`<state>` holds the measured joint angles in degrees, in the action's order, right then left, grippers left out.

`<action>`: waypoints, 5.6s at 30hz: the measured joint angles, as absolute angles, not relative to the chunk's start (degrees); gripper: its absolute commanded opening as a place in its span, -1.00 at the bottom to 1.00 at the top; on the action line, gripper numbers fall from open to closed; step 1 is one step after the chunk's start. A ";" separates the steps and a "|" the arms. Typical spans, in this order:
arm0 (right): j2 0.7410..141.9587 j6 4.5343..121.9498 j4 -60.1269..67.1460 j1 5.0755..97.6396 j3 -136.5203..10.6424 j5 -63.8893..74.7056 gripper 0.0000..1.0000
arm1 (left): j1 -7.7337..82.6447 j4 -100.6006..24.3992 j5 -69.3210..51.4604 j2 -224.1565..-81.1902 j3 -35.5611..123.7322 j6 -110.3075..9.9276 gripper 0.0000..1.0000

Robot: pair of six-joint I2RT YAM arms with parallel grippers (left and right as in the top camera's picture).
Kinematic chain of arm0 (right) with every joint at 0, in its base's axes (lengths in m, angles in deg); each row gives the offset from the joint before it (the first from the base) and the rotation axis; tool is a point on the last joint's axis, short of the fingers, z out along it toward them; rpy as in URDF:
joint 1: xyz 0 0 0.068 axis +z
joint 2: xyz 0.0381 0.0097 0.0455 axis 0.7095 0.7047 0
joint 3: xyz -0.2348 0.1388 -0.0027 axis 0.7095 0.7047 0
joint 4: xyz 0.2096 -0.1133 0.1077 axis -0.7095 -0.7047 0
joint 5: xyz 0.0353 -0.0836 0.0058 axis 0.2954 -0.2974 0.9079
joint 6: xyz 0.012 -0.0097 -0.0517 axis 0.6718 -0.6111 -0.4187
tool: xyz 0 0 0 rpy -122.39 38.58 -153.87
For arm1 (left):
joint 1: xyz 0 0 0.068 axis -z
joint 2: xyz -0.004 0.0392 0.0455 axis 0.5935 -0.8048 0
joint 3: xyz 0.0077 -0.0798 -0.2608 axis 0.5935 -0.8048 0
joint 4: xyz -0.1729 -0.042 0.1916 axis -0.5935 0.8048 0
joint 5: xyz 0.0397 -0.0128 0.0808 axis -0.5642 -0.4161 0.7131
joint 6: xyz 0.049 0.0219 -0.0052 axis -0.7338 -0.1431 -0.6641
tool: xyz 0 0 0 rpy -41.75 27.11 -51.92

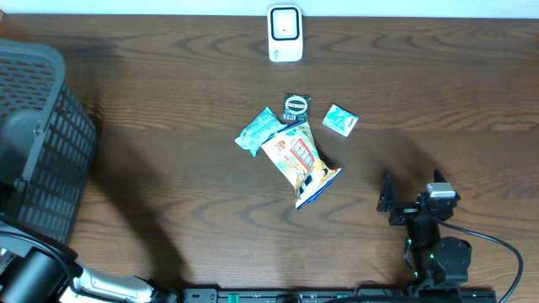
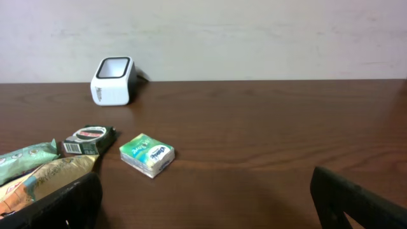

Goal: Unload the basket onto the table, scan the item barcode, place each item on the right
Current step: 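Grasp the orange tissue pack with the left gripper, then carry the orange pack out and drop it beside the green box, then withdraw the left gripper to hover beside the basket, then move the right gripper forward over the orange tissue pack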

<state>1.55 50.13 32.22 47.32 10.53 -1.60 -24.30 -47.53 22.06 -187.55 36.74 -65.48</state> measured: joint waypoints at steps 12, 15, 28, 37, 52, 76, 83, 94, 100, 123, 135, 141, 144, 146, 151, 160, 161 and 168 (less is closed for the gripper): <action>1.57 50.13 32.24 47.32 10.53 -1.62 0.99 | -24.34 -48.12 31.13 -192.33 37.11 -65.37 -0.56; 1.57 50.13 32.24 47.32 10.53 -1.62 0.98 | -24.24 -48.10 31.53 -192.27 37.42 -65.44 -0.85; 1.57 50.13 32.24 47.32 10.53 -1.60 0.99 | -24.30 -47.53 11.40 -171.20 35.85 -46.79 -0.86; 1.57 50.13 32.22 47.32 10.53 -1.60 0.99 | -13.26 -70.09 -14.79 -155.98 36.15 -24.82 -0.86; 1.57 50.13 32.24 47.32 10.53 -1.60 0.99 | 54.17 -62.94 -3.03 -169.80 36.17 -42.18 -0.84; 1.57 50.13 32.22 47.32 10.53 -1.60 0.99 | 56.48 -53.00 5.91 -166.45 36.24 -47.64 0.64; 1.57 50.13 32.24 47.32 10.53 -1.62 0.98 | 41.97 -34.29 10.26 -155.85 36.33 -48.96 0.96; 1.57 50.13 32.22 47.32 10.53 -1.60 0.99 | 36.79 -21.96 12.71 -155.39 36.26 -49.02 0.96; 1.57 50.13 32.22 47.32 10.53 -1.60 0.98 | 36.79 -21.50 12.88 -155.39 36.26 -49.02 0.95; 1.57 50.13 32.22 47.32 10.53 -1.60 0.98 | 36.79 -21.50 12.88 -155.39 36.26 -49.02 0.96; 1.57 50.13 32.24 47.32 10.53 -1.60 0.99 | 36.79 -22.42 14.06 -155.39 36.26 -49.02 0.96; 1.57 50.13 32.24 47.32 10.53 -1.62 0.99 | 36.79 -22.68 21.82 -155.39 36.26 -49.02 0.95; 1.57 50.13 32.22 47.32 10.53 -1.60 0.99 | 36.79 -22.66 27.11 -155.50 36.26 -49.02 0.95; 1.57 50.13 32.22 47.32 10.53 -1.60 0.99 | 36.79 -22.27 29.60 -155.57 36.26 -49.02 0.96; 1.57 50.13 32.22 47.32 10.53 -1.60 0.99 | 36.79 -15.84 33.04 -155.61 36.26 -49.02 0.95; 1.59 50.43 33.73 47.32 10.55 -1.40 0.99 | 36.79 -11.18 34.06 -155.61 36.24 -49.02 0.95; 1.70 52.55 36.44 47.32 10.58 0.63 0.99 | 36.79 -11.16 34.06 -155.61 36.24 -49.04 0.95; 1.77 81.58 49.38 47.41 10.60 22.12 0.99 | 36.79 -11.18 34.08 -155.61 36.24 -49.02 0.96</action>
<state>1.77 81.58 49.38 47.41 10.60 22.12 36.79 -11.18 34.08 -155.61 36.24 -49.02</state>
